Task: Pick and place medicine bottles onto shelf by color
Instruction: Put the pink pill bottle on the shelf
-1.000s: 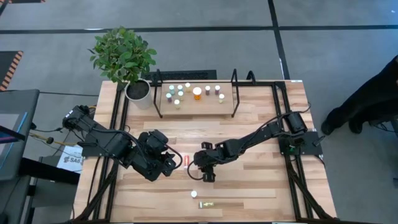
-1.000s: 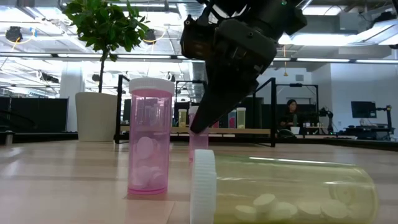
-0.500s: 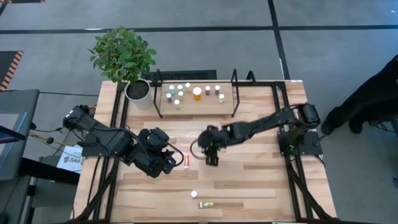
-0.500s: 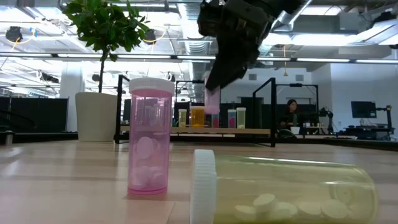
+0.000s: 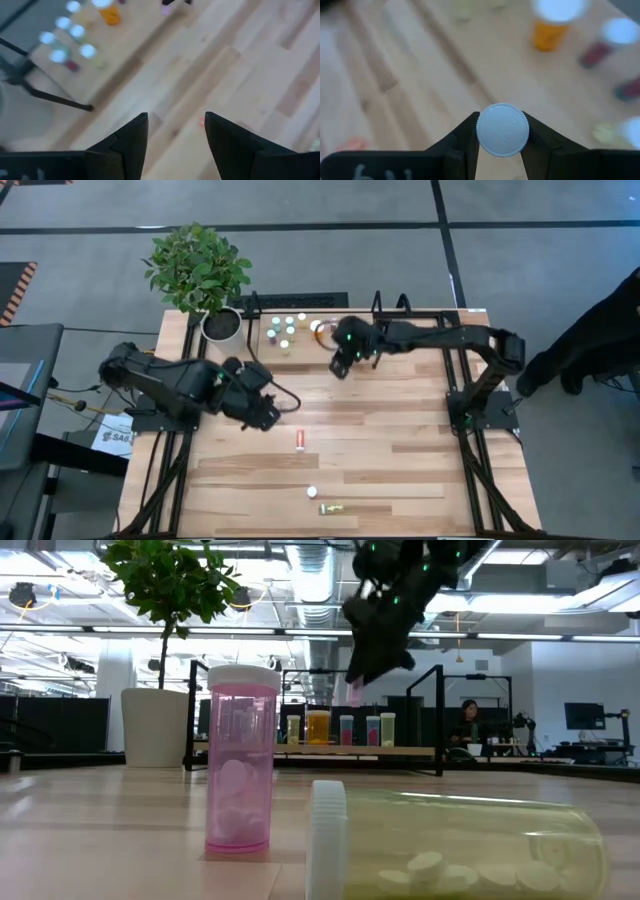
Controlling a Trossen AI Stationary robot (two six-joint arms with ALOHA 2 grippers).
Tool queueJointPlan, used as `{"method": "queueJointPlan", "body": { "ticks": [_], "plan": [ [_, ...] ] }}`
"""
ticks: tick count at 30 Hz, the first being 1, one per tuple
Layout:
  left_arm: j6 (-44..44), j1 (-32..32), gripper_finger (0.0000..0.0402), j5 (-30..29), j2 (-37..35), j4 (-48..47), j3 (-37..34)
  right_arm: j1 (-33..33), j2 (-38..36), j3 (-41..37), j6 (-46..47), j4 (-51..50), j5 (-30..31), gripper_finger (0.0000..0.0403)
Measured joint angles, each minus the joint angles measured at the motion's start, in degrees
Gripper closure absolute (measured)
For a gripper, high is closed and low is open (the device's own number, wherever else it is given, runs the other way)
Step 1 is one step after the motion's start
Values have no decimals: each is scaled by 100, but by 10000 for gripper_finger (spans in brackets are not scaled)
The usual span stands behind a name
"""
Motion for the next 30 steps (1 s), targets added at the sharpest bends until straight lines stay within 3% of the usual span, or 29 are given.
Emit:
{"method": "queueJointPlan", "body": {
  "ticks": [7,16,30],
  "plan": [
    [791,577,219,-252,-354,-226,0,-422,96,-4,718,135,422,269],
    [1579,1229,219,-269,-439,-18,0,-399,383,-4,648,363,643,267],
    [1641,1882,219,-118,-433,474,-2,-404,671,11,572,717,1075,268]
  ]
}}
